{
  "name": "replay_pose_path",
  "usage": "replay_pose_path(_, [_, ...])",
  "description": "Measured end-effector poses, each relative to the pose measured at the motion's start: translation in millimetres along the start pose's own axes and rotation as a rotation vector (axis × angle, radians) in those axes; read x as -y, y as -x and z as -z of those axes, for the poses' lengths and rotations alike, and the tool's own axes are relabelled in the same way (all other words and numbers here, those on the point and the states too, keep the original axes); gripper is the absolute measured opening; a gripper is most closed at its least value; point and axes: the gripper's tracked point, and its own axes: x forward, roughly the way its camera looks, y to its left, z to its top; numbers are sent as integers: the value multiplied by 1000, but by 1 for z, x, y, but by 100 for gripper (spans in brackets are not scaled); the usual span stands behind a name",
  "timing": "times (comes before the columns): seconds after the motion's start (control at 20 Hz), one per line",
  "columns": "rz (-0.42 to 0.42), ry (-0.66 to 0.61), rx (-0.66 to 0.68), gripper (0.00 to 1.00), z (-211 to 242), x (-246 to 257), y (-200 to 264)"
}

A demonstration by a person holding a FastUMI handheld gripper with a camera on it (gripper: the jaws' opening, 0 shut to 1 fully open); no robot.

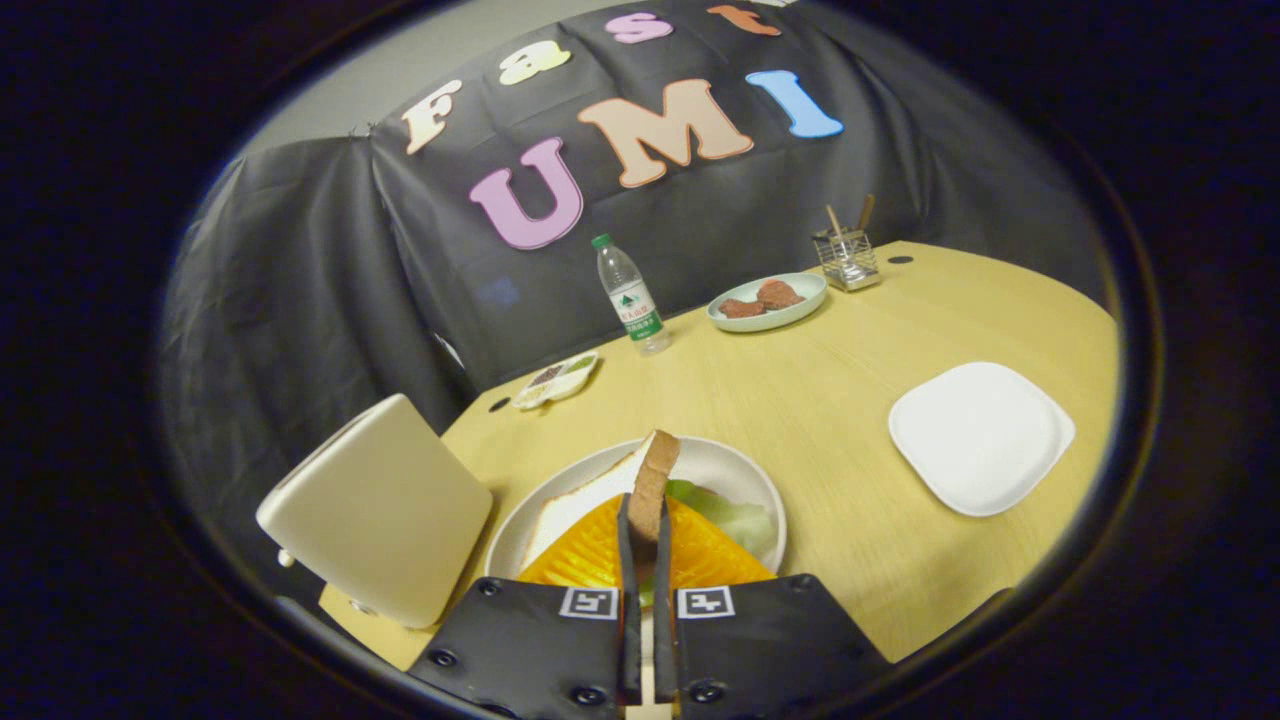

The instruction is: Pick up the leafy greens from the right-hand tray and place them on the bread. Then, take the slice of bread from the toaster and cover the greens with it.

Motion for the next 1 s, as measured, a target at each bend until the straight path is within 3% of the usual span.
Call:
replay_pose_path(0.15, [36, 65, 2, 12, 4, 6, -1])
replay_pose_path(0.4, [128, 173, 12, 45, 1, 26, 4])
replay_pose_path(0.5, [120, 196, 24, 57, 0, 25, 10])
replay_pose_path(0.65, [75, 218, 131, 77, -27, 16, 27])
replay_pose_path(0.8, [83, 253, 277, 96, -66, 15, 51])
replay_pose_path(1.0, [106, 246, 374, 96, -115, 20, 84])
